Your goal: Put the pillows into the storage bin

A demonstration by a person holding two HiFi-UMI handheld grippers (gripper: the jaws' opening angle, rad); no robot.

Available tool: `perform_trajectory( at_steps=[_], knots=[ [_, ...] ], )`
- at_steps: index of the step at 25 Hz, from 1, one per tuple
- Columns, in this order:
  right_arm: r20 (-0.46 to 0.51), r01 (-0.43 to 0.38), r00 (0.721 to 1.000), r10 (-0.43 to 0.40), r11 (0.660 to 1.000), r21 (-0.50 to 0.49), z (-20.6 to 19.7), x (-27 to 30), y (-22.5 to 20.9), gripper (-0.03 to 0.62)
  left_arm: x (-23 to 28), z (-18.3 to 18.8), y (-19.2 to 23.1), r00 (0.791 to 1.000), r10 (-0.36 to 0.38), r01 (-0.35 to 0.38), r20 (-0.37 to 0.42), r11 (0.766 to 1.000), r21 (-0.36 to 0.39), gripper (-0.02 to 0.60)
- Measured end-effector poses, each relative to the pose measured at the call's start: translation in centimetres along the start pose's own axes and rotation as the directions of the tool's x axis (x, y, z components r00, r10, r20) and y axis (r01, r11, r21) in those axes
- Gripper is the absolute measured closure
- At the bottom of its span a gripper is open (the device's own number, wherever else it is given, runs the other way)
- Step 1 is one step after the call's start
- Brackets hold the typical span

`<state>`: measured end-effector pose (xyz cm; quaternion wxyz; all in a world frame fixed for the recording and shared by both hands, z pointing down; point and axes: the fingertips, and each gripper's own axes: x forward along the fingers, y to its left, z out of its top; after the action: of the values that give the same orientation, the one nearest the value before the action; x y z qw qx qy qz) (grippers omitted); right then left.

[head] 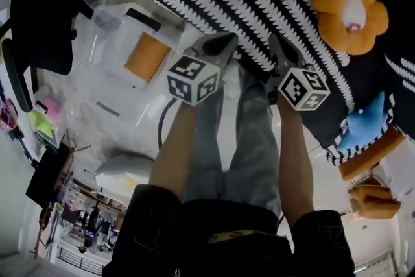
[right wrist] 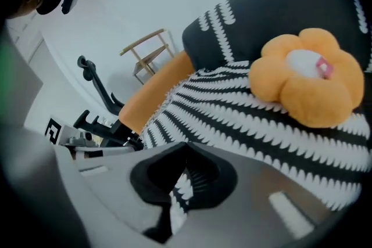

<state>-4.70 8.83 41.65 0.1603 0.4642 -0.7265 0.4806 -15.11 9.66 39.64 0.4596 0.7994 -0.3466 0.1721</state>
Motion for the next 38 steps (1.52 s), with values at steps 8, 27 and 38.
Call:
perform_trajectory(
  at_steps=[8,27,38],
  knots=[
    [0.104,0.183,0.977,-0.185,0.983,0.034,4.5,-10.1,-14.4,0.591,12.0,0.9,-10.0,0.995,-0.034,0.043,-0.091,0.993,0.106,0.571],
    [0.099,0.411,0.893,-0.438,0.887,0.211,8.2,-15.9,-34.4,0.303,27.8,6.6,-10.0,0.97,0.193,-0.154,-0.145,0.958,0.244,0.242],
    [0.053,0.312,0.942,-0.331,0.924,0.219,8.1,-13.1,-35.6,0.41,30.8,5.1,-10.4,0.969,0.124,-0.083,-0.212,0.978,0.191,0.417]
  ],
)
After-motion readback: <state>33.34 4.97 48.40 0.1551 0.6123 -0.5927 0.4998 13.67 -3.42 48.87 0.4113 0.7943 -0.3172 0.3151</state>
